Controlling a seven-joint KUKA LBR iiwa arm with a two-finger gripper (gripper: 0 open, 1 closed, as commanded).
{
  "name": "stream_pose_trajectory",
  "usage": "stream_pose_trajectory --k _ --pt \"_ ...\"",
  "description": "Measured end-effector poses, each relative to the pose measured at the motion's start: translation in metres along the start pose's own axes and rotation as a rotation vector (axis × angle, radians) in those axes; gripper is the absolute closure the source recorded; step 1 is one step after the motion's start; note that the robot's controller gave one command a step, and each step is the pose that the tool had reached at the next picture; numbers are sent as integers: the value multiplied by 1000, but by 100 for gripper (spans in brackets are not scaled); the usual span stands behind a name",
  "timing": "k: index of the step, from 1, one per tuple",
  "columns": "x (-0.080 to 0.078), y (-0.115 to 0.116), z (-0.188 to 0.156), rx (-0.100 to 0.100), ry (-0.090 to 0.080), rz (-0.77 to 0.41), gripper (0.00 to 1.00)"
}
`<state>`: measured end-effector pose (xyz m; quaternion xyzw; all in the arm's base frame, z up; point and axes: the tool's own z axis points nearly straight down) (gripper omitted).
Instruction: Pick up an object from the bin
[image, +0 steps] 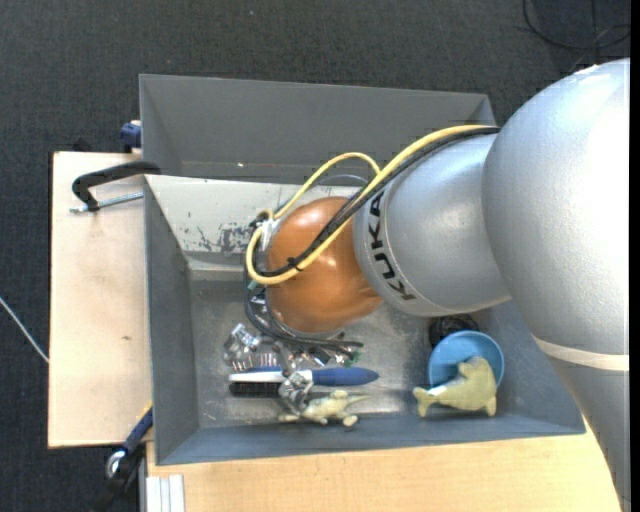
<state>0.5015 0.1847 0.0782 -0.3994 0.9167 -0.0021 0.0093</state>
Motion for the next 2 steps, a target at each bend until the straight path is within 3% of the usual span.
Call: stream_pose_trajectory --k 1,2 --pt "3 1 3 -6 8 4 100" --pt "10 -20 -136 -5 4 -23 100"
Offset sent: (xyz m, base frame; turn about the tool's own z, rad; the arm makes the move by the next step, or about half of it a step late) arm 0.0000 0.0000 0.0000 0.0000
